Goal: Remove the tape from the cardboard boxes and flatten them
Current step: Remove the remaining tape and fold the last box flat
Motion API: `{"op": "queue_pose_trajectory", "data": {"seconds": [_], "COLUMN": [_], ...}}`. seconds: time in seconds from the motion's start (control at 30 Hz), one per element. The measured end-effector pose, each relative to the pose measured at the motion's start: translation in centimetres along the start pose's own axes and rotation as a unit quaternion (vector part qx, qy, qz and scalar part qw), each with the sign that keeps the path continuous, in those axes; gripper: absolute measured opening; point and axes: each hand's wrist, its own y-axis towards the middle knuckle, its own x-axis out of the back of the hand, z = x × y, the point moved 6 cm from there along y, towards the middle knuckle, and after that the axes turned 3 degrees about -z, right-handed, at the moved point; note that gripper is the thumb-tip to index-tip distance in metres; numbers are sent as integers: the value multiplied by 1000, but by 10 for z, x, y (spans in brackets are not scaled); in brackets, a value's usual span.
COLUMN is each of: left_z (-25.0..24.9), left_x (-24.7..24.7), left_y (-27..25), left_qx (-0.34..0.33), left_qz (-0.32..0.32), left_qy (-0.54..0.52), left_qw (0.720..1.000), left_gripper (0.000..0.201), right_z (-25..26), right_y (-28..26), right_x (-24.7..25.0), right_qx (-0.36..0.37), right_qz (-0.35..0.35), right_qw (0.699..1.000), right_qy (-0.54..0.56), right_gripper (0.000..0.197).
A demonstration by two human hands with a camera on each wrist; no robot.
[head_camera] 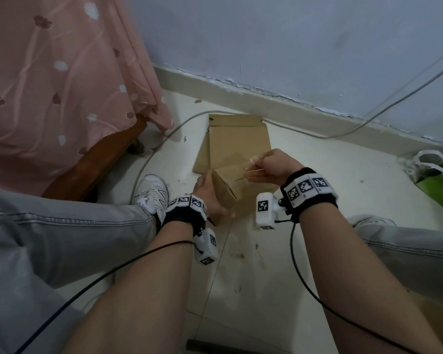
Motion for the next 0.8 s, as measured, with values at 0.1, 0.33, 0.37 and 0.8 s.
{"op": "queue_pose_trajectory", "data": {"seconds": [0.1,0.33,0.37,0.8], "left_z": [-19,-1,7,54], "left_x": [8,3,2,-2], "left_y": [2,1,-1,-8], "left_qx": [-47,-33,-21,71], "left_qz": [-51,-39,-43,-45], "left_qy": [-62,-11,-7,76], "left_qw": [996,999,999,994], "left_gripper": [141,120,118,102], "right_z": [-6,-9,-8,4], "right_y": [4,8,10,-8], "right_x": [-6,12,22,104], "right_qx": [1,36,49,151], "right_qz": [-8,-110,-149,-484], "right_qw": [1000,993,987,849], "right_qy": [5,33,37,150], "right_gripper": [31,21,22,15]}}
